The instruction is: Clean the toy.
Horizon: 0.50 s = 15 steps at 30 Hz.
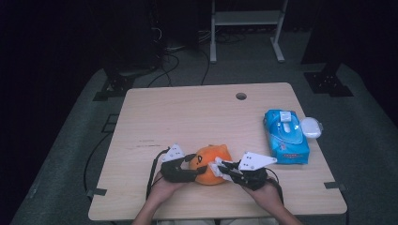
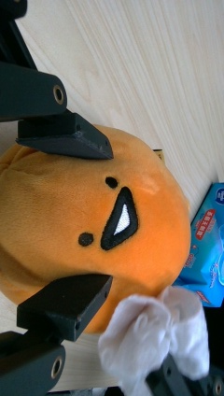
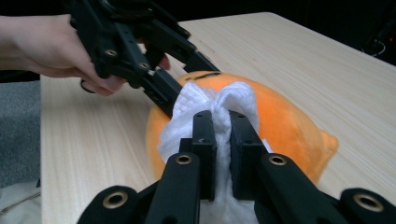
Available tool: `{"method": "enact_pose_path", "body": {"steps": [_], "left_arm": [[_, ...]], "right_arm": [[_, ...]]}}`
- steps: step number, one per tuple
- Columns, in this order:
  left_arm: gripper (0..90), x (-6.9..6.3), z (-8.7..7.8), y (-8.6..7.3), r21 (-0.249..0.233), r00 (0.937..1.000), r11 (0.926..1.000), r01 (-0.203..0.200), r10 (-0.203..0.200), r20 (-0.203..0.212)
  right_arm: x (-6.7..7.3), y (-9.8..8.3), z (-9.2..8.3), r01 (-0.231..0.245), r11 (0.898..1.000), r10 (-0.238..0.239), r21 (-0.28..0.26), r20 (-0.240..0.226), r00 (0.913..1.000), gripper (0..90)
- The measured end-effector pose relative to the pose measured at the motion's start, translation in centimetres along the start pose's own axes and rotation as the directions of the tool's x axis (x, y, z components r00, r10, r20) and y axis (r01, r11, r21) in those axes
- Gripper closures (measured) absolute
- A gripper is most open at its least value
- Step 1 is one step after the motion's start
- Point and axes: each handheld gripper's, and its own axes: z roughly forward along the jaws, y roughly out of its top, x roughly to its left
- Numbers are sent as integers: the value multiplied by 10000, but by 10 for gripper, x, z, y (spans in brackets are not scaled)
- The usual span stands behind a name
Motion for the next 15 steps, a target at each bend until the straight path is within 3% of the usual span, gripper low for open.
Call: {"method": "enact_pose_path", "body": {"steps": [3, 4, 5, 8, 10, 11, 15], "left_arm": [[280, -1, -1, 2, -156, 9971, 9998, 84, -71, 764], [264, -2, -2, 2, -222, 9944, 9998, 12, 12, 1059], [264, -3, -1, 2, -180, 9930, 9997, -174, 193, 1166], [323, -5, 1, 2, -55, 9970, 9994, -328, 331, 705], [359, -4, 2, 2, 27, 9988, 9997, -263, 262, 416], [369, -3, 2, 1, -10, 9992, 9999, -136, 137, 375], [374, -1, 1, -1, 64, 9998, 10000, 70, -71, 175]], "right_arm": [[-14, -5, -2, -318, 9995, 315, 62, 408, 9987, 818], [-22, -9, -4, -566, 9984, 558, 90, 704, 9960, 818], [-22, -9, -4, -566, 9984, 558, 90, 704, 9960, 818], [-29, -10, -5, -805, 9968, 801, 12, 818, 9934, 818], [-24, -8, -4, -622, 9981, 623, -32, 754, 9952, 817], [-14, -6, -4, -351, 9993, 355, -86, 481, 9982, 817], [-3, -5, -2, 77, 10000, -75, -45, 322, 9995, 817]]}}
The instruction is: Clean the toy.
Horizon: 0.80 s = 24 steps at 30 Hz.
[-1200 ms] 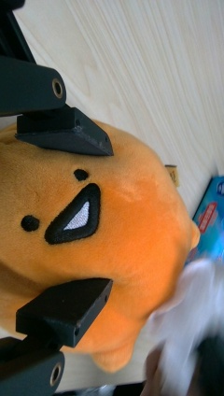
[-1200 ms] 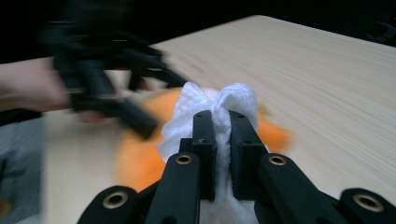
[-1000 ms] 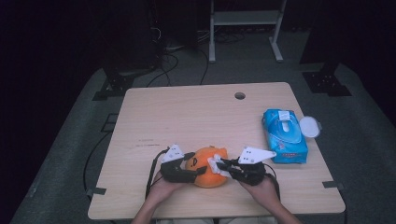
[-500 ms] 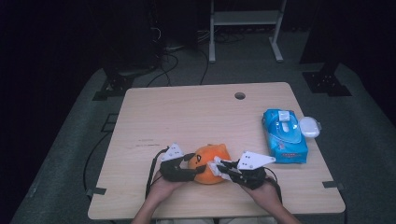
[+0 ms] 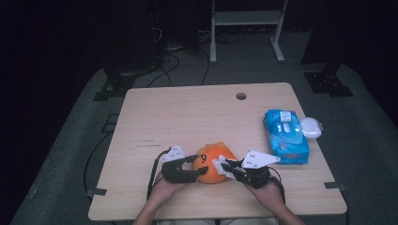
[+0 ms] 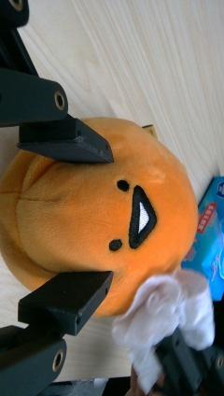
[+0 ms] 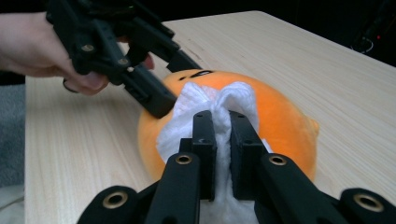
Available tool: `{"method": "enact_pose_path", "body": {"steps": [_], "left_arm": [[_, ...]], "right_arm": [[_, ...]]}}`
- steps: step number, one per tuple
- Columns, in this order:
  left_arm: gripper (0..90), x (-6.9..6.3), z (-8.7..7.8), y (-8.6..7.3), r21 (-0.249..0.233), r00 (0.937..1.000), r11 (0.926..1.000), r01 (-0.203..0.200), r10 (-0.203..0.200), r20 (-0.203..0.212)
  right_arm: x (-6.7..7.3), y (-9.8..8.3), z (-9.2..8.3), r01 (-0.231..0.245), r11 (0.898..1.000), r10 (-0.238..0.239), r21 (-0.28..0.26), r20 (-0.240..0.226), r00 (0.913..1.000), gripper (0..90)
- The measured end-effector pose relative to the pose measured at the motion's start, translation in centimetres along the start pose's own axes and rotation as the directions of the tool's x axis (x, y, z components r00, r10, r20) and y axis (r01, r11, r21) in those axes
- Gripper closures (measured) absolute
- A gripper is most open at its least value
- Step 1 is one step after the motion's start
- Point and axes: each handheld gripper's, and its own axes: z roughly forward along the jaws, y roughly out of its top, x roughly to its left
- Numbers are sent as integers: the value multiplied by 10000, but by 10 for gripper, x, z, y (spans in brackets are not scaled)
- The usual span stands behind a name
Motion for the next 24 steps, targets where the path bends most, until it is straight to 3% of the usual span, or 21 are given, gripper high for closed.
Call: {"method": "enact_pose_path", "body": {"steps": [2, 7, 10, 14, 16, 20, 22, 24], "left_arm": [[375, 0, 0, 0, 23, 10000, 10000, 34, -34, -48], [375, 3, 0, -1, -107, 9997, 9996, 264, -264, -3], [374, 3, 2, -1, -131, 9994, 9994, 332, -332, -39], [374, 9, 0, -3, -118, 9984, 9984, 561, -562, -22], [371, 10, 0, -3, -188, 9972, 9970, 748, -749, -43], [367, 9, 1, -2, -204, 9969, 9967, 786, -787, -73], [358, 6, 3, 0, -234, 9974, 9972, 714, -715, -48], [345, 3, 5, 2, -298, 9984, 9980, 562, -559, 90]], "right_arm": [[-5, -2, -1, -168, 9999, 167, 29, 55, 9998, 818], [-23, -10, -10, -722, 9974, 715, 80, 703, 9950, 818], [-15, -7, -9, -651, 9979, 649, 16, 542, 9964, 817], [0, -1, 0, -17, 9999, 16, 114, 117, 9999, 817], [-7, -1, -2, -344, 9994, 343, 36, 111, 9993, 817], [-27, -7, -11, -912, 9958, 906, 41, 756, 9930, 818], [-26, -8, -11, -932, 9956, 923, 64, 839, 9922, 818], [-18, -5, -7, -806, 9967, 804, 4, 495, 9955, 817]]}}
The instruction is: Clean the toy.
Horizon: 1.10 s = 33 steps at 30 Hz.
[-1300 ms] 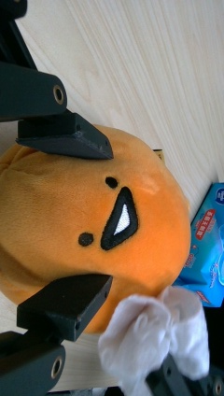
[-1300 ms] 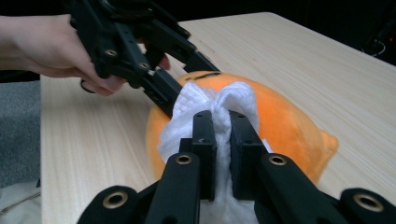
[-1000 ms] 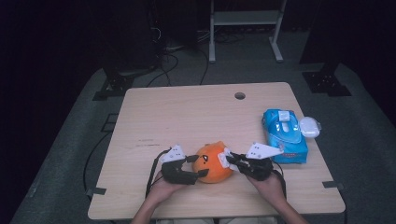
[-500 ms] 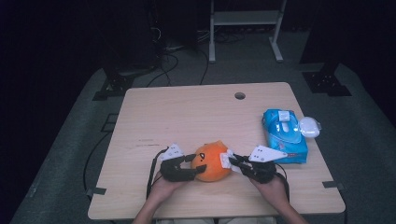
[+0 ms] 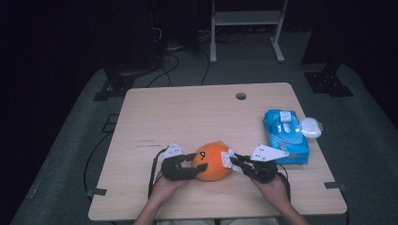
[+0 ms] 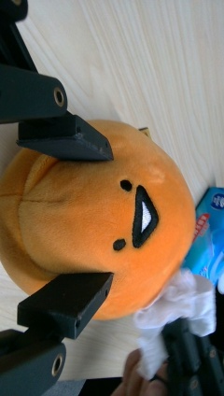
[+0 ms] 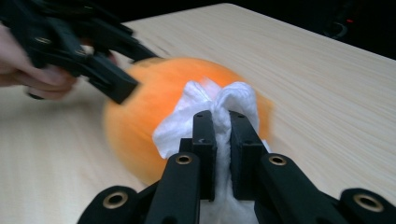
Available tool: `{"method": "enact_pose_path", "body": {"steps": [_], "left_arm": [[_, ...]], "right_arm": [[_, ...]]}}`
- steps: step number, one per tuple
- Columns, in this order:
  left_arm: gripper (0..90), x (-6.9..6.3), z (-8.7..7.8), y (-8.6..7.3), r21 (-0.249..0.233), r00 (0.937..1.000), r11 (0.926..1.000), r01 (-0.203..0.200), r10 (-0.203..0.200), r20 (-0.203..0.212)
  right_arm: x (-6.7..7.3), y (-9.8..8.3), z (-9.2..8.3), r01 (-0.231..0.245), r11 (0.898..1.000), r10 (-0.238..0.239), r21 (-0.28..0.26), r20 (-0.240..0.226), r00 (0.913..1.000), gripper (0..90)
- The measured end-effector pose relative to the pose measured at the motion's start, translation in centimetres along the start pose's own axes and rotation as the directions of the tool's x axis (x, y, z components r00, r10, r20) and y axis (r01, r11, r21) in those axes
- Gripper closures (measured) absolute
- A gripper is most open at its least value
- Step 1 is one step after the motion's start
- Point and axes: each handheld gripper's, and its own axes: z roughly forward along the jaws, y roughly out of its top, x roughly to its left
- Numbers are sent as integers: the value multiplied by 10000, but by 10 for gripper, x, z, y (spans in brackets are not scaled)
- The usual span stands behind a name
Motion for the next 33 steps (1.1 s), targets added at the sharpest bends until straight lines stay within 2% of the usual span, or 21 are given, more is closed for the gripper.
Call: {"method": "enact_pose_path", "body": {"steps": [1, 3, 5, 6, 7, 9, 11, 13, 16, 17, 18, 20, 24, 26, 28, 30, 32, 33], "left_arm": [[337, -1, 1, 0, 21, 9999, 9999, -153, 153, 4], [302, -2, 0, 2, 75, 9996, 9995, -293, 293, 33], [219, 0, -4, 4, -57, 9998, 10000, -69, 70, 172], [160, 0, -5, 4, 3, 9999, 10000, -67, 67, 99], [116, 0, -4, 4, 143, 10000, 9999, -70, 69, 35], [98, -1, 2, 0, 508, 10000, 9987, 13, -18, 81], [134, -2, 7, -2, 660, 10000, 9978, 26, -29, 44], [235, -5, 7, -1, 497, 9997, 9987, -149, 158, -196], [359, -13, 4, 4, 375, 9943, 9951, -916, 935, -520], [380, -17, 4, 5, 406, 9907, 9919, -1203, 1225, -594], [395, -18, 4, 5, 438, 9892, 9906, -1295, 1321, -633], [421, -18, 2, 5, 461, 9898, 9907, -1284, 1309, -569], [437, -22, 1, 8, 437, 9882, 9886, -1442, 1462, -461], [447, -24, -2, 11, 396, 9853, 9856, -1645, 1661, -410], [454, -26, -5, 13, 435, 9828, 9824, -1817, 1829, -269], [460, -26, -9, 14, 441, 9813, 9806, -1912, 1920, -163], [462, -23, -12, 14, 442, 9816, 9807, -1907, 1911, -43], [462, -23, -13, 14, 466, 9821, 9810, -1883, 1885, 10]], "right_arm": [[6, 2, 3, 204, 9998, -203, 14, -136, 9997, 817], [13, 4, 10, 693, 9975, -692, 171, -38, 9976, 817], [8, 3, 11, 401, 9991, -399, 112, -112, 9991, 817], [3, 2, 10, 234, 9997, -234, 74, -56, 9997, 818], [1, 2, 9, 198, 9998, -199, 94, 89, 9998, 818], [-6, 0, 6, -89, 9999, 87, 55, 269, 9996, 817], [-7, -1, 6, -215, 9998, 215, 20, 271, 9994, 818], [-2, 2, 7, -72, 10000, 73, -35, 274, 9996, 817], [10, 8, 9, -181, 9989, 162, -443, -436, 9989, 817], [14, 11, 10, 10, 9987, -39, -507, -579, 9983, 817], [18, 15, 12, 303, 9983, -331, -496, -565, 9979, 817], [19, 15, 11, 482, 9979, -501, -436, -451, 9977, 817], [5, 11, 5, 209, 9990, -209, -384, 13, 9998, 818], [11, 13, 4, 351, 9983, -353, -459, -31, 9994, 817], [20, 16, 5, 546, 9965, -570, -638, -363, 9977, 817], [30, 22, 7, 999, 9930, -1027, -630, -437, 9937, 817], [27, 24, 6, 944, 9934, -969, -652, -369, 9946, 817], [21, 23, 4, 790, 9947, -805, -653, -204, 9965, 817]]}}
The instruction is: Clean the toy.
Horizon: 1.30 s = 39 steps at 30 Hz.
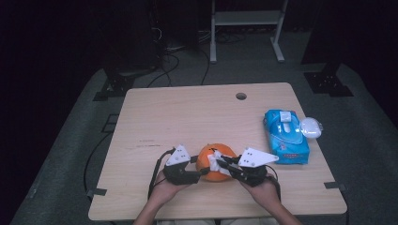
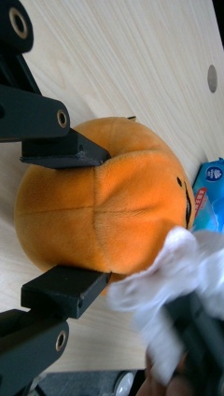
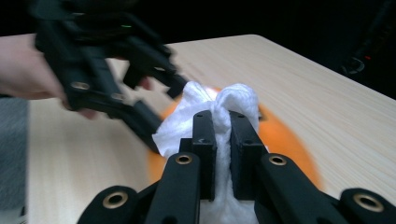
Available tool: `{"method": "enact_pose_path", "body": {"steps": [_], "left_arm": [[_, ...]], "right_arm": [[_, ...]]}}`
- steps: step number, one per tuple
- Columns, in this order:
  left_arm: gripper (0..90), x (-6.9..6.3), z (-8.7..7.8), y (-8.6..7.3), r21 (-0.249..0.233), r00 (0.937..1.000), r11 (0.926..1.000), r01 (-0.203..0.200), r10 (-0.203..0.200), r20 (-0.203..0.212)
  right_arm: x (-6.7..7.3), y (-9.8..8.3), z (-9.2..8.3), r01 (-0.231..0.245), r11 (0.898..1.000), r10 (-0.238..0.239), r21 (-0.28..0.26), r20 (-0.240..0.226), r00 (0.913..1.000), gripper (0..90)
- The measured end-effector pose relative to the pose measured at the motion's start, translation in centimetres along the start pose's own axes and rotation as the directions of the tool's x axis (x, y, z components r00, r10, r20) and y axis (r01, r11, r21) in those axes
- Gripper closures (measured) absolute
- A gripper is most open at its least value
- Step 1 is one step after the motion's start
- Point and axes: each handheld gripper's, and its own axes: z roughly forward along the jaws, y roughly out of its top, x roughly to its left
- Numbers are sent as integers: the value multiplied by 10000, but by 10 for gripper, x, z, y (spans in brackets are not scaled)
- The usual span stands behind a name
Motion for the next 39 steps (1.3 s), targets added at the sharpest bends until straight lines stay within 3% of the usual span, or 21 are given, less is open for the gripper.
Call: {"method": "enact_pose_path", "body": {"steps": [2, 4, 5, 6, 8, 10, 11, 12, 14, 18, 20, 21, 23, 25, 26, 28, 30, 32, 35, 37, 39], "left_arm": [[446, 2, 0, -2, -58, 9998, 9998, 180, -180, 92], [338, 6, 2, -4, -228, 9963, 9961, 858, -855, 128], [271, 8, 2, -4, -341, 9929, 9924, 1185, -1180, 173], [227, 11, 3, -5, -476, 9847, 9838, 1730, -1719, 277], [203, 12, 5, -6, -402, 9792, 9786, 2017, -2006, 302], [269, 11, 6, -7, -344, 9845, 9841, 1745, -1737, 258], [311, 8, 5, -6, -310, 9909, 9905, 1337, -1332, 184], [348, 6, 6, -5, -292, 9943, 9939, 1064, -1061, 122], [393, -3, 7, -1, -89, 10000, 9999, 64, -64, -19], [407, -13, 9, 1, 99, 9964, 9964, -842, 842, 3], [376, -12, 9, 1, 3, 9976, 9977, -684, 684, 55], [324, -10, 9, 0, -145, 9992, 9991, -392, 393, 62], [186, -4, 11, 0, -199, 9976, 9975, 681, -678, 137], [120, 0, 15, -2, 63, 9892, 9898, 1423, -1425, 341], [144, 0, 16, -3, 20, 9892, 9899, 1417, -1416, 388], [250, -4, 14, -2, -33, 9952, 9956, 941, -940, 285], [335, -11, 13, 2, 34, 9999, 9999, -102, 102, 107], [370, -18, 14, 3, 93, 9972, 9972, -743, 743, 35], [379, -25, 14, 4, 264, 9885, 9882, -1509, 1508, 53], [345, -24, 15, 4, 171, 9922, 9921, -1244, 1242, 112], [207, -17, 16, 4, -146, 9992, 9999, -87, 93, 386]], "right_arm": [[-12, -5, -3, -402, 9991, 398, 111, 334, 9986, 817], [-21, -12, -4, -937, 9953, 927, 231, 397, 9949, 818], [-23, -14, -3, -1061, 9938, 1047, 326, 412, 9936, 818], [-23, -15, -2, -1099, 9932, 1086, 370, 373, 9934, 818], [-19, -15, 0, -1103, 9931, 1097, 386, 195, 9938, 818], [-11, -12, 3, -956, 9945, 956, 425, 19, 9954, 818], [-6, -10, 4, -911, 9952, 917, 354, -158, 9957, 818], [0, -6, 5, -687, 9972, 697, 296, -343, 9970, 818], [5, 0, 6, -453, 9987, 463, 215, -474, 9978, 818], [-3, 2, 3, -538, 9985, 541, 126, -242, 9982, 818], [-12, -2, 0, -747, 9971, 748, 170, -26, 9972, 818], [-15, -4, -1, -781, 9967, 780, 218, 67, 9969, 818], [-18, -8, -2, -979, 9946, 976, 355, 100, 9952, 818], [-15, -9, -2, -909, 9950, 910, 413, -16, 9958, 819], [-12, -8, -1, -799, 9959, 802, 414, -64, 9968, 818], [-3, -3, 0, -606, 9975, 615, 358, -243, 9978, 818], [6, 3, 2, -206, 9993, 218, 301, -400, 9990, 818], [6, 8, 3, 34, 9997, -24, 261, -380, 9993, 818], [-5, 8, 1, -142, 9995, 144, 265, -56, 9999, 818], [-17, 2, -2, -356, 9981, 347, 494, 185, 9992, 819], [-23, -4, -4, -608, 9959, 600, 667, 136, 9981, 819]]}}
